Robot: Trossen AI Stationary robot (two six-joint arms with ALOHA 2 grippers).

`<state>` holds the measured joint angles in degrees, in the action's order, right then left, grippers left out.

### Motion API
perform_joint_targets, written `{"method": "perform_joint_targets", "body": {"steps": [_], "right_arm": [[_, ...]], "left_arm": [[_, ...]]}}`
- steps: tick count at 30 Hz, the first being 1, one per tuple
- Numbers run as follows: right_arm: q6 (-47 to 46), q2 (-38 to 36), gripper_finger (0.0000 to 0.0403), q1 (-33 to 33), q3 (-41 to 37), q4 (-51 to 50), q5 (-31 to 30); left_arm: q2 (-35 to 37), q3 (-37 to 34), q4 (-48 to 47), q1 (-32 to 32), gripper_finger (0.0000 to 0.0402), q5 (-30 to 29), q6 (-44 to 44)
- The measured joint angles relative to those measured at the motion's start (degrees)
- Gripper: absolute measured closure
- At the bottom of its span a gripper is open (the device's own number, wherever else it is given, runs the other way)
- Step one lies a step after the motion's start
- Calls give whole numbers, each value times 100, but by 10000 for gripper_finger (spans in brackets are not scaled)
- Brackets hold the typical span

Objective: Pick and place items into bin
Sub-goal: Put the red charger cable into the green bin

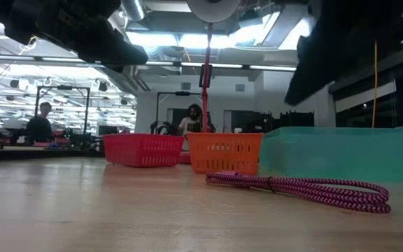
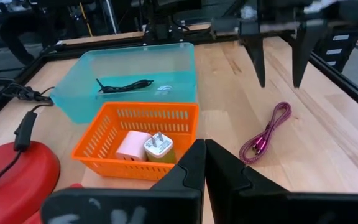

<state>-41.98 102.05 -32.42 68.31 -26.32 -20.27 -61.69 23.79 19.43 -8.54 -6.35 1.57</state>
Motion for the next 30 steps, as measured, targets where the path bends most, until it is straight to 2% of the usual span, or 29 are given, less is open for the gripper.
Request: {"method": "perform_joint_targets", "body": {"steps": [10, 30], "right_arm": [[-458, 756, 237, -2, 2, 296, 347], [-879, 1319, 245, -7, 31, 406, 151]], "left_arm": [[0, 0, -45, 0, 396, 2, -38], [0, 0, -45, 0, 396, 2, -106]]}}
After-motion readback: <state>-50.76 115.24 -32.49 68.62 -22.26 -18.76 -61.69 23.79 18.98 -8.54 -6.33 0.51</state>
